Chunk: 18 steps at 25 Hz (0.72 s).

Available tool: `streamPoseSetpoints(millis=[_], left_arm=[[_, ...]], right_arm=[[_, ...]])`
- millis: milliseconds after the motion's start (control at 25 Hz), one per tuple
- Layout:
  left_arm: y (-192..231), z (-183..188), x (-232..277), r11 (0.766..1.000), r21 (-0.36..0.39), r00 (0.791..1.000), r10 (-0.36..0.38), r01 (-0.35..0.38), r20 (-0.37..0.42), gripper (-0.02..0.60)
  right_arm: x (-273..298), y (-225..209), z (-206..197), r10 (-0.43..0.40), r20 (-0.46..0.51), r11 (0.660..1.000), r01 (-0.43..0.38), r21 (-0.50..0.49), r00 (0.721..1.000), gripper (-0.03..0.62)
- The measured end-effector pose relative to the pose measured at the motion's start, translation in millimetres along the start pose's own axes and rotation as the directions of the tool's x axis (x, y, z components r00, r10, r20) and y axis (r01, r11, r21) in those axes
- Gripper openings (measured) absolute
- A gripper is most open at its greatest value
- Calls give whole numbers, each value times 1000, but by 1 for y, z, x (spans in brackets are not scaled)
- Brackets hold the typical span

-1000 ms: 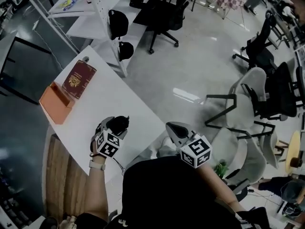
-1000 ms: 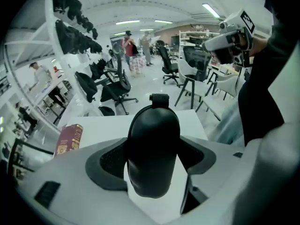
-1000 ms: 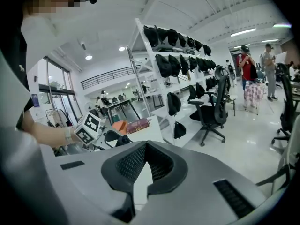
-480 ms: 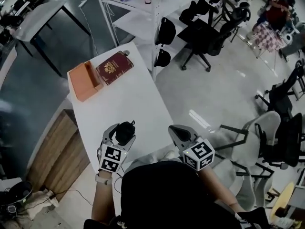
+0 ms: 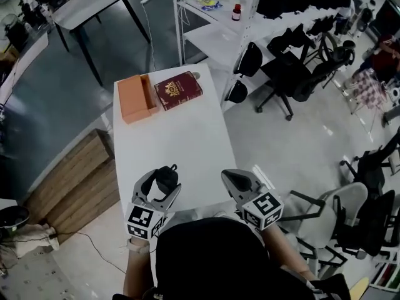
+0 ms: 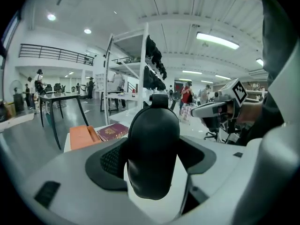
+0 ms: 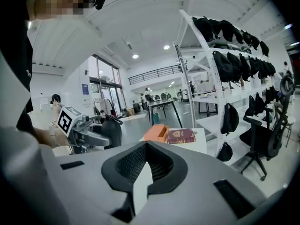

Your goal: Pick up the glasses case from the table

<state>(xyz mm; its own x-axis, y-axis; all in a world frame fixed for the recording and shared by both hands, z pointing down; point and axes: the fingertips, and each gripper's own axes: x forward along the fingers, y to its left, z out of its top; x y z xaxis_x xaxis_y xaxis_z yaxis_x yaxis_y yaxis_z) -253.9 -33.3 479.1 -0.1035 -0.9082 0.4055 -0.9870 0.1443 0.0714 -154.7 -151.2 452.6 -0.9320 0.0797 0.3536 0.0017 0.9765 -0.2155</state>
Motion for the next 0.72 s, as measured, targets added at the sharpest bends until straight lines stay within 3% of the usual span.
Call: streamPoseSetpoints(millis=[280,720], left_arm=[[12,9,-15,998,-25,997,56,-55,56,345],[34,19,-10,994,-87,992,72,-63,103,341]], right_arm=[[14,12,7,40,-4,999,-40,-21,999,26],[18,8,12,-3,-17,999,2,-47,1000,26]])
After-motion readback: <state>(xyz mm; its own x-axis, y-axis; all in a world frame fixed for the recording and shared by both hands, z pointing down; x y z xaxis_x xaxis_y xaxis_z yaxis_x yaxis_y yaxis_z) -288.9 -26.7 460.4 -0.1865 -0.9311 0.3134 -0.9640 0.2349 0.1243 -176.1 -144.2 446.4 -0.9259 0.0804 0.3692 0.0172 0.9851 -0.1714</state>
